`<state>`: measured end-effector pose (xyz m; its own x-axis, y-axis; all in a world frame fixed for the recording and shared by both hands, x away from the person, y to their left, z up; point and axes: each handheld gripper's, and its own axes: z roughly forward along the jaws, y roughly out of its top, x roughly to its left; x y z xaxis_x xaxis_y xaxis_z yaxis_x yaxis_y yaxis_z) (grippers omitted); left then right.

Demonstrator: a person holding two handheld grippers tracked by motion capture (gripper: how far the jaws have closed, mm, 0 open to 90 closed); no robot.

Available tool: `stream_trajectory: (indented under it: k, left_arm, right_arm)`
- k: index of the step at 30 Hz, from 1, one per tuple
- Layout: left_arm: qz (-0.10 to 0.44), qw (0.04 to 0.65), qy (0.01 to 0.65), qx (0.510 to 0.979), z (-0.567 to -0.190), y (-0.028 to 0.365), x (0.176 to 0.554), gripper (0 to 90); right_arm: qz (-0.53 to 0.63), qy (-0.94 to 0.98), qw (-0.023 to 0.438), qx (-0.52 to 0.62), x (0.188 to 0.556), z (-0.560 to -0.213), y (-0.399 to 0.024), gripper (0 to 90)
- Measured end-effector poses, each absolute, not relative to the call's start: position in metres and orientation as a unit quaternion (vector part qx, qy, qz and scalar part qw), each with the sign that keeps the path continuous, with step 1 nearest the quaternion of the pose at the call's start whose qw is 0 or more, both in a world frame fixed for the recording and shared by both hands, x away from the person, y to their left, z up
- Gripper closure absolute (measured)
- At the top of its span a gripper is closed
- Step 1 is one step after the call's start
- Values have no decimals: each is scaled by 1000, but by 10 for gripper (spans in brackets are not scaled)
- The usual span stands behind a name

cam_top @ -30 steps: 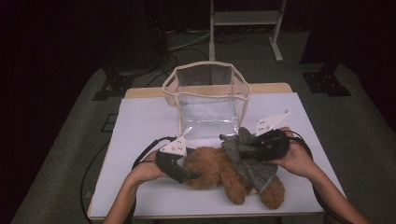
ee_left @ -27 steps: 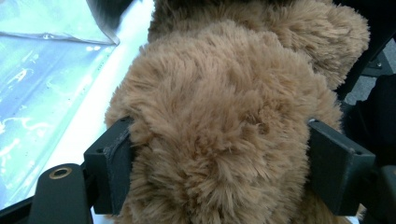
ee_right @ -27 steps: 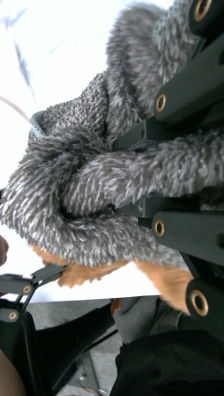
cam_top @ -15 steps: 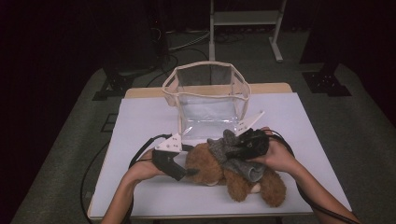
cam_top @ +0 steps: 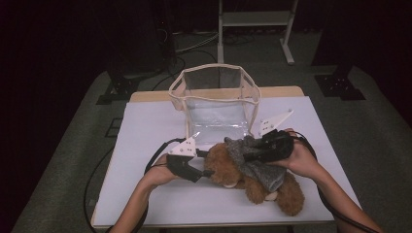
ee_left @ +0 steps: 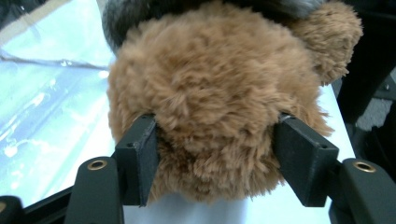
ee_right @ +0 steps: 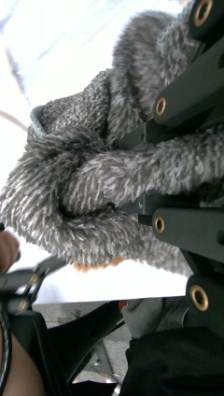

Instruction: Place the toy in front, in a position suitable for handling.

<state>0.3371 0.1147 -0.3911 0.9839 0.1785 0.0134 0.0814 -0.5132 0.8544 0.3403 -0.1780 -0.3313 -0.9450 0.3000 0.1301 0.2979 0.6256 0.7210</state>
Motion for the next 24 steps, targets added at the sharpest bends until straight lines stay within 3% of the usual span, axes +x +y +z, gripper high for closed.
stream_trajectory:
  k: [12, 22, 24]
  left_arm:
    - [48, 481, 79, 872, -398, 116, 338, 351]
    - [58, 469, 71, 878, -397, 115, 336, 335]
    - [57, 467, 71, 879, -396, 115, 336, 331]
  right_arm:
    - [356, 926, -4, 121, 354, -331, -106, 733]
    - [353, 917, 12, 183, 360, -331, -168, 729]
    - [365, 906, 20, 213, 359, -327, -199, 728]
